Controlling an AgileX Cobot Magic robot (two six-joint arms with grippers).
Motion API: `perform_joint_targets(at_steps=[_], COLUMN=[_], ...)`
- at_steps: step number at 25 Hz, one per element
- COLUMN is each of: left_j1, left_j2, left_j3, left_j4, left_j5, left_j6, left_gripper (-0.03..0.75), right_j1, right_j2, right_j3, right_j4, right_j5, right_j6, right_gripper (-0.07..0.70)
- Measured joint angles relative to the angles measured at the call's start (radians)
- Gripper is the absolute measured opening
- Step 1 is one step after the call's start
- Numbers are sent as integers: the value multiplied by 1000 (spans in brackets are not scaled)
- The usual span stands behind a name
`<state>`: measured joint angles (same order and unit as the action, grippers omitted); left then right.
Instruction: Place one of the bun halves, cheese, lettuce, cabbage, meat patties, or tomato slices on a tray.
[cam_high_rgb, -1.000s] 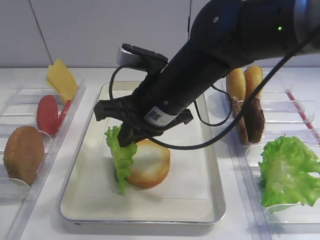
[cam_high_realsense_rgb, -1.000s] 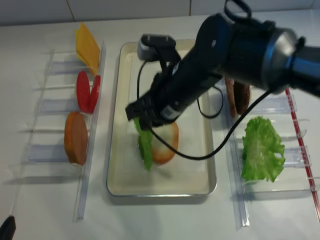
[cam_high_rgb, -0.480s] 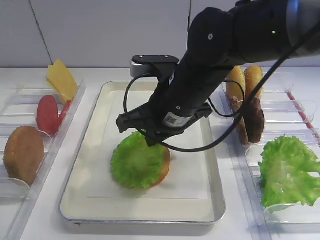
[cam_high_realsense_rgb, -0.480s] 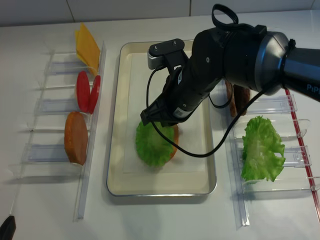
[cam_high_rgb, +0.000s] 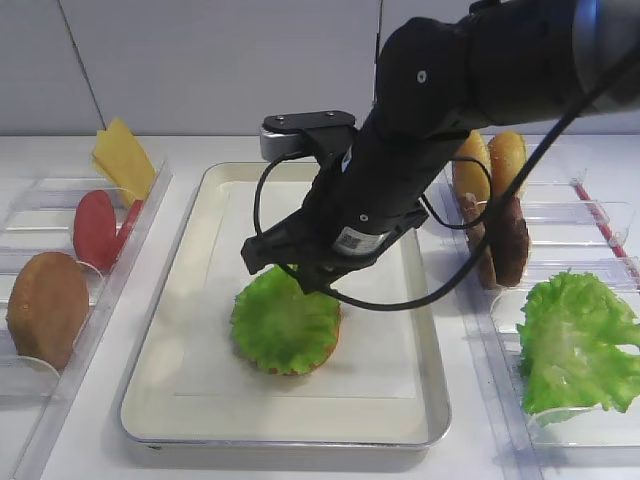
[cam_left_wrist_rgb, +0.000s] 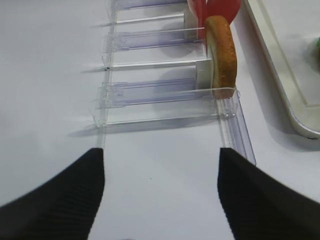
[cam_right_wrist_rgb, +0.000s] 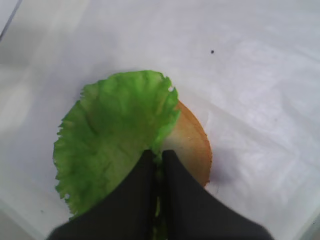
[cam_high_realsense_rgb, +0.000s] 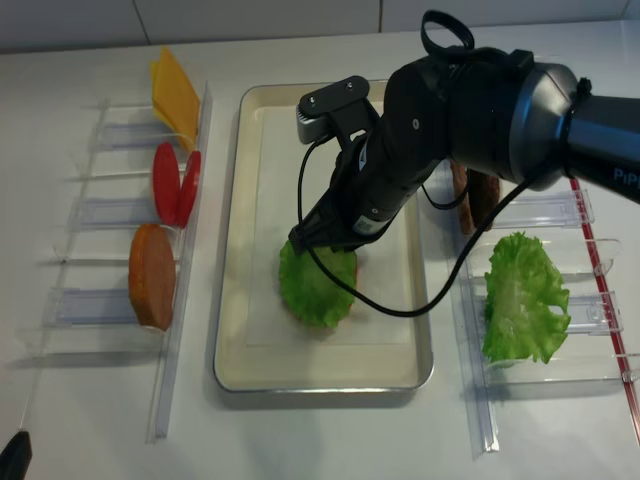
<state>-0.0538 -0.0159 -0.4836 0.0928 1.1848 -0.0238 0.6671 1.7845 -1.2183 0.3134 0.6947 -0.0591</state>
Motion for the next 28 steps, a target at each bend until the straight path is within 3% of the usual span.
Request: perform_joint_targets(at_steps=[2,6,8,12,15,19,28], left_j1=[0,0,0,0,0,0,0], left_j2=[0,0,0,0,0,0,0], left_j3=[0,0,0,0,0,0,0], left_j4=[0,0,0,0,0,0,0], left_j5=[0,0,0,0,0,0,0], left_j6=[0,0,0,0,0,0,0], left_gripper=[471,471,471,471,471,471,471], right_j1=[0,0,0,0,-19,-95,-346], right_j2=[0,0,0,0,-14,-111,-312], right_j3=[0,0,-12,-107,-193,-229,-204], right_j4=[30,105,93,-32,-80,-144,-251], right_j5=[3,9,64,292,400,420,403], right_j6=[-50,-139,-184,-177,-168,-142,-115], right_gripper=[155,529,633,683,687,688,689])
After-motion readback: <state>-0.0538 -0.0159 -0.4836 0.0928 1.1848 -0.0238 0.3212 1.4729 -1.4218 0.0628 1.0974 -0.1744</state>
